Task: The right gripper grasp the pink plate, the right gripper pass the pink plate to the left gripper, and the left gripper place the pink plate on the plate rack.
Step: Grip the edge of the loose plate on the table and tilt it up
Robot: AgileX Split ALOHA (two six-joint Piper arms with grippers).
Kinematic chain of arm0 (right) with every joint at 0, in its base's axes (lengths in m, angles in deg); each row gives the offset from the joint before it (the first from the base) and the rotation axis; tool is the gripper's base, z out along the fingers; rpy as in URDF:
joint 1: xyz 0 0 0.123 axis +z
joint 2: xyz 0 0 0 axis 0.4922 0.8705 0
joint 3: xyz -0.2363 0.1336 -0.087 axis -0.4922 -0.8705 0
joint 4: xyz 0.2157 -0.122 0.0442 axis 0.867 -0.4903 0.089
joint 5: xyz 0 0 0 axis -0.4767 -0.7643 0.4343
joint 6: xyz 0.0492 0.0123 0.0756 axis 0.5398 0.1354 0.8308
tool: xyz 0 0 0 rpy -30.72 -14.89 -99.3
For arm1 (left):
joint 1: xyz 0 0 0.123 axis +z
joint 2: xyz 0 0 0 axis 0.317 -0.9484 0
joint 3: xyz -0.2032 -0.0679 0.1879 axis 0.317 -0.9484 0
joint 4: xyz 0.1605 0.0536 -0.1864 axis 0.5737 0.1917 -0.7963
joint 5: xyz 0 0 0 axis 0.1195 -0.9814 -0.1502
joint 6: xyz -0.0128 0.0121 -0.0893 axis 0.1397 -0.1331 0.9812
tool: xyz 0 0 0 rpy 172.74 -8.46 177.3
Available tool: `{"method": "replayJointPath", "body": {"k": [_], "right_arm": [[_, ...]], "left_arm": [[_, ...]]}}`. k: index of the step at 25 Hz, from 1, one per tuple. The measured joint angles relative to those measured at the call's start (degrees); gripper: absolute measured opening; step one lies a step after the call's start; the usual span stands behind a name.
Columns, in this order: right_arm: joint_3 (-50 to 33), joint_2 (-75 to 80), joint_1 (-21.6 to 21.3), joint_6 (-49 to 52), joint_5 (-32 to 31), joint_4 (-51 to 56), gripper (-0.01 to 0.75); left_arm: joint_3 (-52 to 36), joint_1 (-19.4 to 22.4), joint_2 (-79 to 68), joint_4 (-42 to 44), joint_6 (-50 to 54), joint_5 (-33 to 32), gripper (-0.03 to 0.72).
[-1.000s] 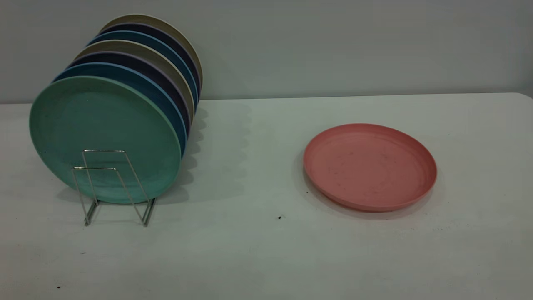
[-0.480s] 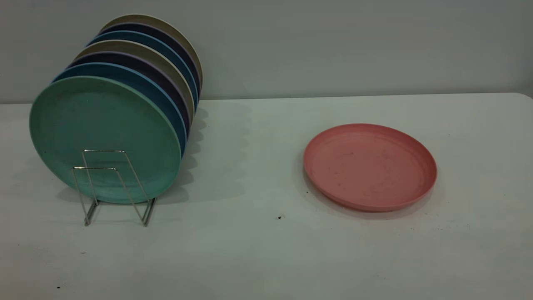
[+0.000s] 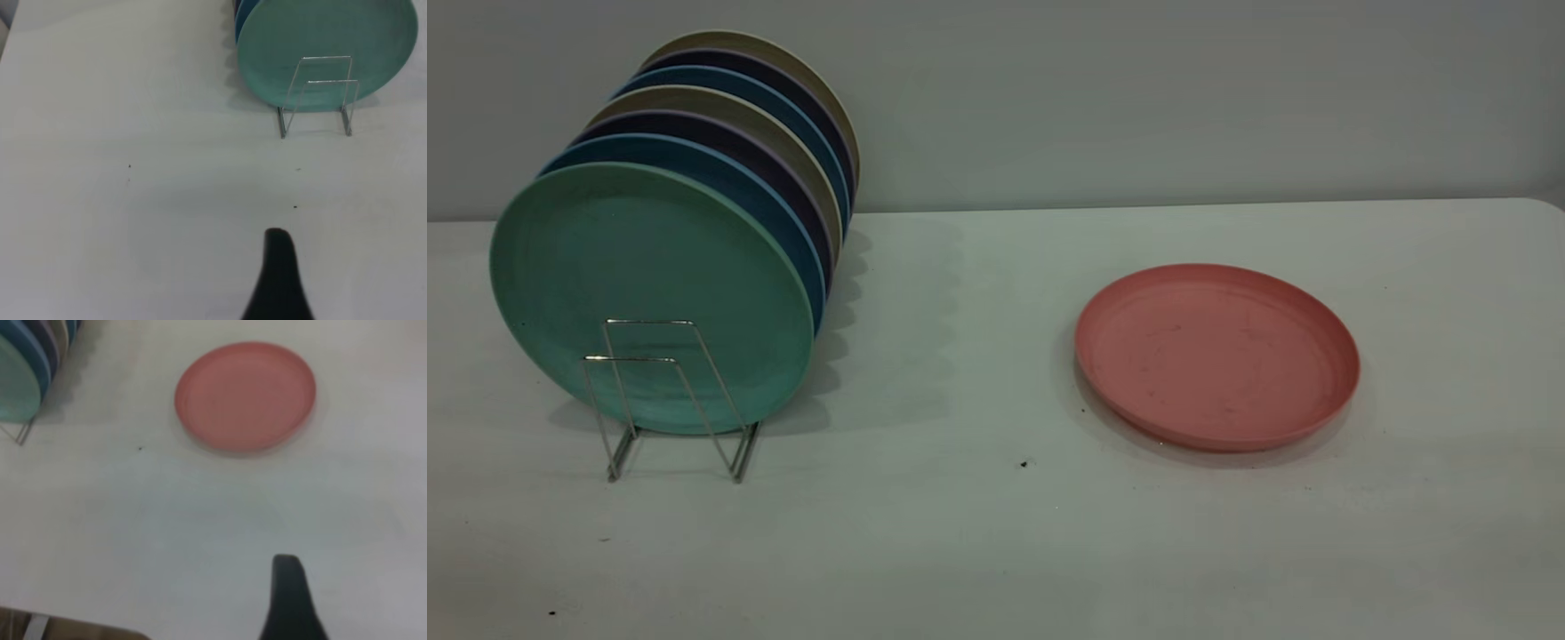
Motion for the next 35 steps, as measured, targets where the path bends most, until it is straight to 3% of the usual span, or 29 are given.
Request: {"method": "replayJointPath", "body": {"k": [3, 9, 13, 17, 21, 28, 35], "right_arm": [[1.90, 10.46, 0.00, -2.20, 3.75, 1.27, 0.578], [4.62, 33.02, 0.00, -8.44, 15.41, 4.83, 0.582], [4.67, 46.45, 0.00, -15.82, 22.90, 13.86, 0.583], [4.73, 59.57, 0.00, -25.60, 25.75, 26.04, 0.583], [7.24, 71.35, -0.06, -36.62, 31.57, 37.92, 0.583], [20.21, 93.37, -5.37, -42.83, 29.90, 44.78, 0.583], [32.99, 108.14, -9.36, -45.42, 24.73, 46.28, 0.583]], "left_arm": [[2.92, 0.00, -10.61, -0.36, -1.13, 4.35, 0.658], [10.24, 0.00, -32.12, -6.04, -5.75, 14.17, 0.648], [13.67, 0.00, -45.07, -14.10, -11.40, 17.93, 0.631], [16.99, -0.07, -56.52, -26.37, -21.51, 19.40, 0.619], [20.48, -2.94, -66.57, -38.03, -33.05, 20.35, 0.604], [25.72, -11.30, -80.07, -44.08, -41.87, 21.30, 0.593], [28.68, -15.14, -88.15, -46.57, -42.23, 25.00, 0.593]]}}
